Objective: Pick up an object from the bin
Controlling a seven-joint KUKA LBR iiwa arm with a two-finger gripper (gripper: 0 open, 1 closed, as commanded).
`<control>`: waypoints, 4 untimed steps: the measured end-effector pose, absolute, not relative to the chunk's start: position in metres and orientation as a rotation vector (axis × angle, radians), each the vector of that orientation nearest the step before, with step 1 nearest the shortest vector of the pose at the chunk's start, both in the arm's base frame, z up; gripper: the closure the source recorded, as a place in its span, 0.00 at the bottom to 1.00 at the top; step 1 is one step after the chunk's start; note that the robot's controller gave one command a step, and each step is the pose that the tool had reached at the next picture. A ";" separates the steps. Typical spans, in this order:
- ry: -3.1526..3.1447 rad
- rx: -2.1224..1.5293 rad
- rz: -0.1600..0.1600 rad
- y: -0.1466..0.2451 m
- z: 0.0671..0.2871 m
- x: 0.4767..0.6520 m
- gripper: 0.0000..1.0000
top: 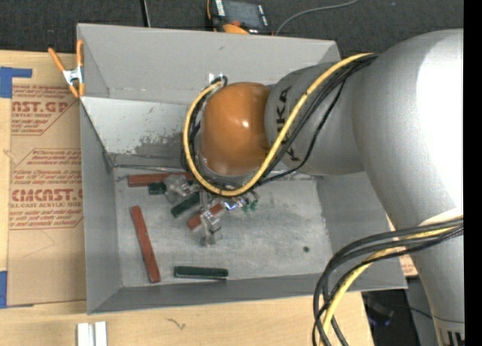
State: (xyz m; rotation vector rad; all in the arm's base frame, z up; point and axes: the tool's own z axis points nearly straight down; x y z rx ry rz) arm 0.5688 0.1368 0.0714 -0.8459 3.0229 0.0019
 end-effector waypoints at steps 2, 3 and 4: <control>3.012 -0.888 0.003 0.083 0.070 0.569 1.00; 3.025 -0.813 0.000 0.083 0.254 0.502 1.00; 2.935 -1.091 -0.003 0.083 0.373 0.502 1.00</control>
Offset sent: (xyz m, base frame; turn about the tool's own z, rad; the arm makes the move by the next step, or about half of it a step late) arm -0.0003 -0.0549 -0.0014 -0.0289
